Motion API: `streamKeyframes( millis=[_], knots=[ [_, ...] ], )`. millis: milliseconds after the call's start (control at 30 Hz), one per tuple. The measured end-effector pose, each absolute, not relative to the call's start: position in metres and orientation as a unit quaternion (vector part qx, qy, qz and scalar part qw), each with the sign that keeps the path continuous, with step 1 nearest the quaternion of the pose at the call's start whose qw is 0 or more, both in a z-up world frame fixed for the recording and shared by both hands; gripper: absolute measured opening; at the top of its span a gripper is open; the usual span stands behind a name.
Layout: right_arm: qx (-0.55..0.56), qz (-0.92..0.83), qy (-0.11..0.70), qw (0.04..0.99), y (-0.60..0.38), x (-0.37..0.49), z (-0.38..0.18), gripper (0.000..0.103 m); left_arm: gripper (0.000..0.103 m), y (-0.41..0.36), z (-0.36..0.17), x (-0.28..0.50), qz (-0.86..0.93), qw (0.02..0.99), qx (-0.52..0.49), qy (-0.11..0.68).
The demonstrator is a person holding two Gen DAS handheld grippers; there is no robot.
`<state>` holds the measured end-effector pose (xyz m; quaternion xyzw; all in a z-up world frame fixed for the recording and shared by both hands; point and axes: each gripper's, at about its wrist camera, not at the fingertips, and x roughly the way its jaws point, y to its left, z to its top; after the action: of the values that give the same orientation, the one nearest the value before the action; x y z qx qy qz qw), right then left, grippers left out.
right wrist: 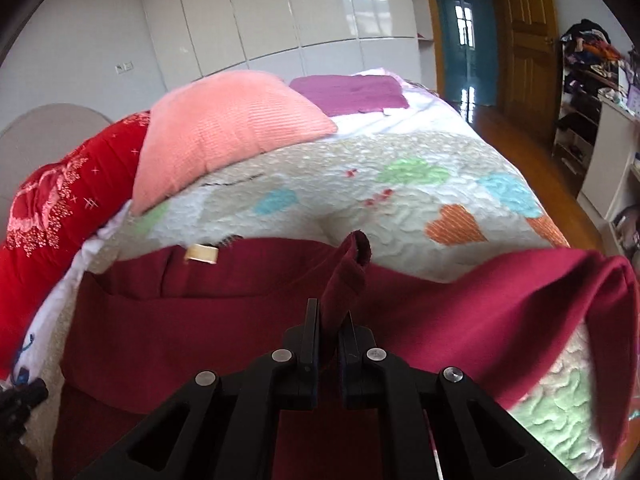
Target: Fold small clothes
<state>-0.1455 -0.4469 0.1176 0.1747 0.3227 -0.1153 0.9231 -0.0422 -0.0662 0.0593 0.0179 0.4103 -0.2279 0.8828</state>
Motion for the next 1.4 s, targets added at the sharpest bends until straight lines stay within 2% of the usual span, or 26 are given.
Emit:
streamKeyframes(
  millis=[33, 67, 100, 233, 333, 467, 700, 733, 800, 833, 900, 1033, 1200, 1233, 1300, 1400],
  knots=[
    [0.175, -0.111, 0.347, 0.915, -0.45, -0.144, 0.11, 0.014, 0.014, -0.063, 0.057, -0.039, -0.221, 0.883, 0.011, 0.414],
    [0.165, -0.107, 0.387, 0.901, -0.451, -0.141, 0.102, 0.033, 0.014, -0.061, 0.057, -0.039, -0.22, 0.883, 0.006, 0.415],
    [0.159, -0.099, 0.403, 0.896, -0.454, -0.142, 0.098, 0.046, 0.014, -0.061, 0.056, -0.039, -0.222, 0.882, 0.003, 0.415],
    [0.15, -0.099, 0.346, 0.921, -0.441, -0.172, 0.125, 0.046, 0.014, -0.069, 0.051, -0.033, -0.217, 0.883, 0.015, 0.417],
    [0.135, -0.008, 0.299, 0.945, -0.407, -0.165, 0.154, 0.046, 0.014, -0.079, 0.043, -0.023, -0.202, 0.885, 0.032, 0.418],
    [0.055, 0.117, 0.315, 0.94, -0.33, -0.104, 0.16, 0.046, 0.014, -0.077, 0.025, -0.007, -0.185, 0.876, 0.024, 0.445],
    [-0.107, 0.165, 0.382, 0.903, -0.244, 0.008, 0.111, 0.045, 0.015, -0.056, 0.007, 0.005, -0.211, 0.862, -0.041, 0.46],
    [-0.115, 0.167, 0.389, 0.899, -0.24, 0.015, 0.106, 0.042, 0.015, -0.053, 0.006, 0.007, -0.217, 0.858, -0.056, 0.462],
    [-0.106, 0.191, 0.397, 0.892, -0.237, 0.021, 0.101, 0.016, 0.016, -0.047, 0.006, 0.008, -0.225, 0.854, -0.075, 0.464],
    [-0.118, 0.19, 0.388, 0.894, -0.235, 0.018, 0.102, 0.008, 0.016, -0.046, 0.005, 0.009, -0.228, 0.852, -0.08, 0.464],
    [-0.137, 0.181, 0.378, 0.898, -0.233, 0.015, 0.107, 0.006, 0.016, -0.047, 0.006, 0.008, -0.229, 0.852, -0.08, 0.463],
    [-0.108, 0.127, 0.343, 0.924, -0.245, 0.027, 0.123, 0.005, 0.016, -0.048, 0.007, 0.007, -0.228, 0.854, -0.078, 0.461],
    [-0.076, 0.116, 0.365, 0.921, -0.24, 0.042, 0.107, 0.007, 0.016, -0.049, 0.006, 0.008, -0.227, 0.853, -0.079, 0.463],
    [-0.061, 0.12, 0.361, 0.923, -0.243, 0.036, 0.112, 0.011, 0.016, -0.048, 0.006, 0.008, -0.228, 0.853, -0.08, 0.462],
    [-0.022, 0.123, 0.355, 0.926, -0.258, 0.015, 0.124, 0.034, 0.016, -0.047, 0.009, 0.007, -0.226, 0.855, -0.082, 0.459],
    [0.017, 0.135, 0.339, 0.931, -0.279, -0.032, 0.134, 0.036, 0.016, -0.052, 0.023, -0.003, -0.209, 0.872, -0.049, 0.441]
  ],
)
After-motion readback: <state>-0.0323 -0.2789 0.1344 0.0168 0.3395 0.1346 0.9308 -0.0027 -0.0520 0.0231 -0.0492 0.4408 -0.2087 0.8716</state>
